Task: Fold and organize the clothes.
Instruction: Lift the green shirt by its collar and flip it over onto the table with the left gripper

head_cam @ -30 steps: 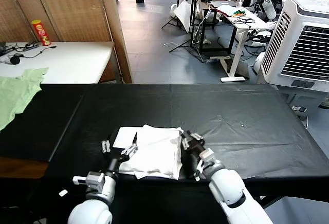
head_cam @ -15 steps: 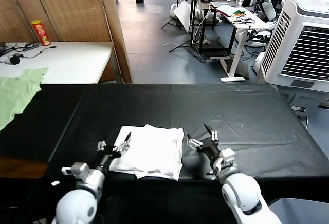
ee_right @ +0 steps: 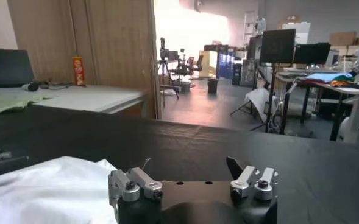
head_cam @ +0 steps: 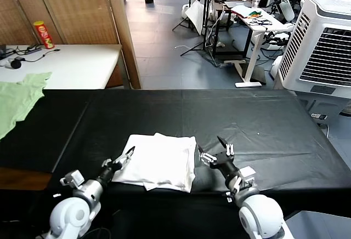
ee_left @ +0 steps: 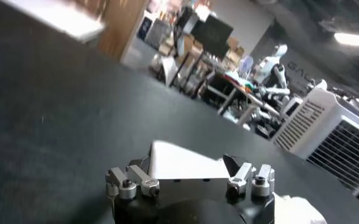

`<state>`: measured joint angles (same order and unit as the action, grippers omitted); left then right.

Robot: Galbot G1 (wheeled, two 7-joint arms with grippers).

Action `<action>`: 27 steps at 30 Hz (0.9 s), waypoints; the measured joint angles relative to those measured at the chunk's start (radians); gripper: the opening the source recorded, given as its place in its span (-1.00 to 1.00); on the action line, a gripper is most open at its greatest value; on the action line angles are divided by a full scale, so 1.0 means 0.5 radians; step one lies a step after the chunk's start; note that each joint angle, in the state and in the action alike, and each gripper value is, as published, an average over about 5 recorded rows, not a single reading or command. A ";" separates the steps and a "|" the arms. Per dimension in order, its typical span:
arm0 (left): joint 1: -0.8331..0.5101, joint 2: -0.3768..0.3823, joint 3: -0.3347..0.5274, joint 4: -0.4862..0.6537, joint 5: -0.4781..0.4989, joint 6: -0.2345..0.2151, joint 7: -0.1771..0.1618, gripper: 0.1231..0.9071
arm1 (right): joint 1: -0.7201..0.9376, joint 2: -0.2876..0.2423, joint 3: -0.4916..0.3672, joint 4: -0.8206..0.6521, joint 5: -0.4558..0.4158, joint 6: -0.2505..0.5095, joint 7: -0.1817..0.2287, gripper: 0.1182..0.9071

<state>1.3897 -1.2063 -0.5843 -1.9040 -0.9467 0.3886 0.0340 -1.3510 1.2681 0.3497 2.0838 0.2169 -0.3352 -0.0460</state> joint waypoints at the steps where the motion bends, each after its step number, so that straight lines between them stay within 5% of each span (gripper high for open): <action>1: -0.007 0.003 0.000 0.011 -0.026 0.006 -0.003 0.72 | -0.007 0.004 0.001 0.005 -0.004 0.001 -0.001 0.72; 8: -0.036 0.023 0.001 0.065 -0.141 0.060 -0.036 0.58 | -0.049 0.027 0.005 0.022 -0.061 0.018 -0.005 0.72; 19: -0.044 0.041 0.010 0.090 -0.170 0.116 -0.090 -0.86 | -0.086 0.075 0.004 0.029 -0.129 0.043 -0.008 0.72; 27: -0.002 0.002 -0.046 -0.019 0.172 0.022 -0.200 -0.93 | -0.123 0.105 0.026 0.028 -0.202 0.046 0.011 0.72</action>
<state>1.3885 -1.2052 -0.6073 -1.9133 -0.8606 0.3994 -0.0659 -1.4123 1.3207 0.3629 2.0979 0.1158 -0.3120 -0.0403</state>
